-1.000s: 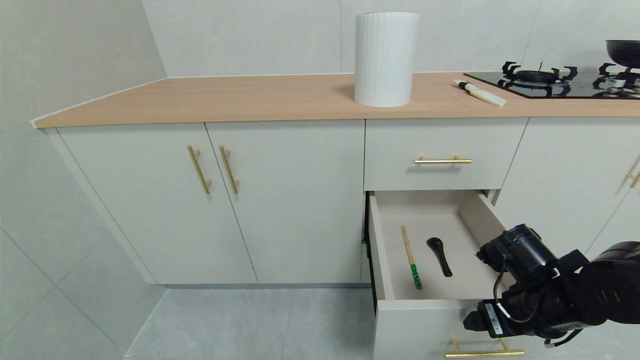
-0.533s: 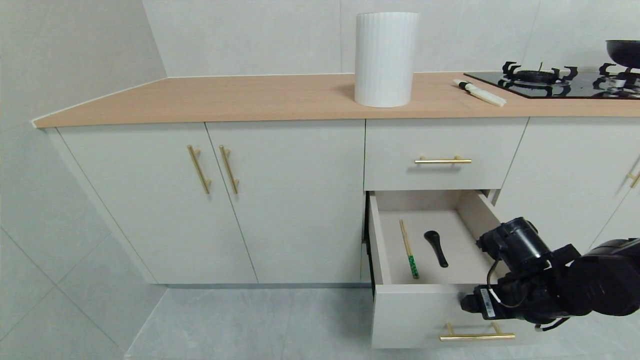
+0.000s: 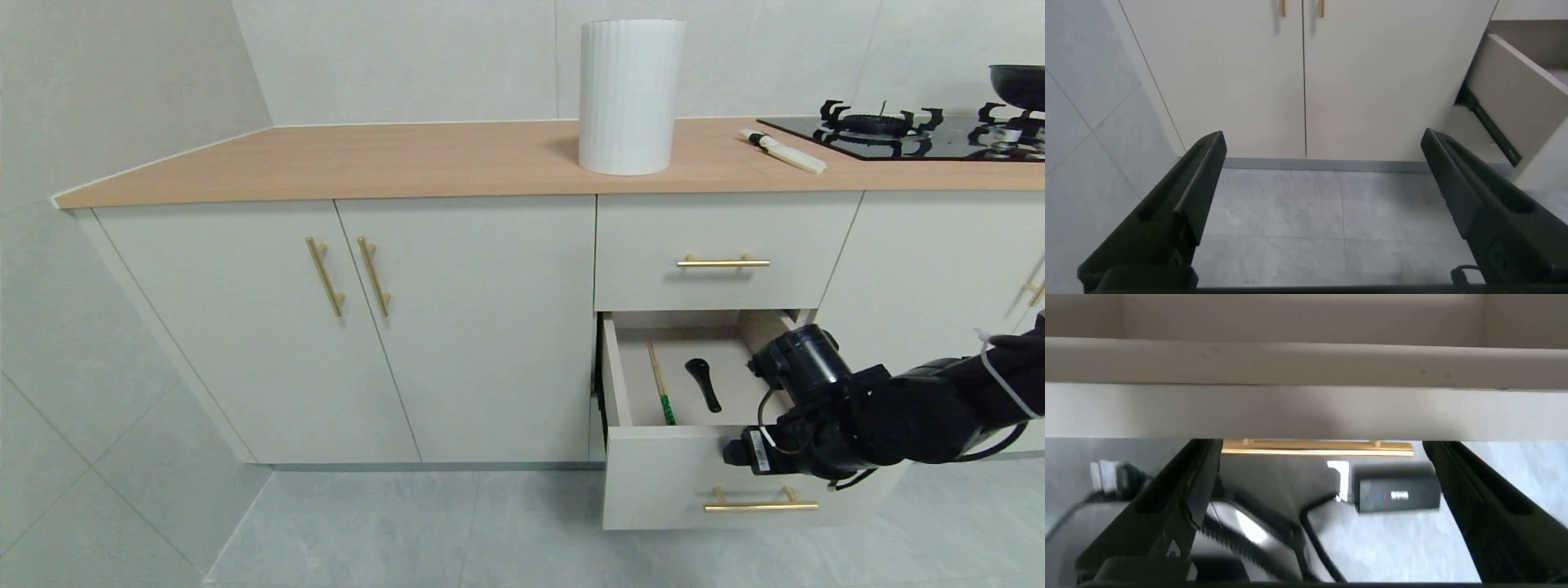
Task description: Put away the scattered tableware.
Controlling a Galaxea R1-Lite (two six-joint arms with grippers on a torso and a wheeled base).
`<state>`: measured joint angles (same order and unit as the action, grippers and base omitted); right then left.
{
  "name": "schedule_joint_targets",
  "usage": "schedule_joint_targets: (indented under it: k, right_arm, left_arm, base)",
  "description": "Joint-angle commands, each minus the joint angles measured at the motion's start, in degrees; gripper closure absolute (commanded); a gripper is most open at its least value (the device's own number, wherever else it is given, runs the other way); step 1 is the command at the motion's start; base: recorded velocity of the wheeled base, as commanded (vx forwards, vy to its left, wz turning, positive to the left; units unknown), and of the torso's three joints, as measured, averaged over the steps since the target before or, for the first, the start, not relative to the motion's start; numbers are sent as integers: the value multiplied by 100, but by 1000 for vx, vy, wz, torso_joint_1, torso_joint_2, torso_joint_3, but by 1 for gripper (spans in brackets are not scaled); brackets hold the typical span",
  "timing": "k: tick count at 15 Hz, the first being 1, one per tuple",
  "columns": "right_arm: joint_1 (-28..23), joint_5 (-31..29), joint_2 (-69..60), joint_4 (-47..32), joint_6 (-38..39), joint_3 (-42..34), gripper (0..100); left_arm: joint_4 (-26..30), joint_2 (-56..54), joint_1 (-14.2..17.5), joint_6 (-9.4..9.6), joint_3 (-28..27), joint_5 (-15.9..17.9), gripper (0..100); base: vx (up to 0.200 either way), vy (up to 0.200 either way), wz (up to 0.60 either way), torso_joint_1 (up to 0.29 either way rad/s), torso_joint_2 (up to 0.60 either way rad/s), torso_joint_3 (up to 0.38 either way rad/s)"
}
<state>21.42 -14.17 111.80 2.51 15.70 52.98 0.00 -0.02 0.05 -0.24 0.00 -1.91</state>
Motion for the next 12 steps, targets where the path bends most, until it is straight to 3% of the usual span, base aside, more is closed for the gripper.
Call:
schedule_joint_targets:
  k: [1,12]
  right_arm:
    - [-103,28,299,4,-102,432,0]
    - [-472,45,1380,4,-287,2261,0]
  left_arm:
    - [0,2,4,-2,0,-2,0]
    - [0,2,4,-2,0,-11,0]
  base:
    - [0,0,0,0,0,0]
    - [0,0,0,0,0,0]
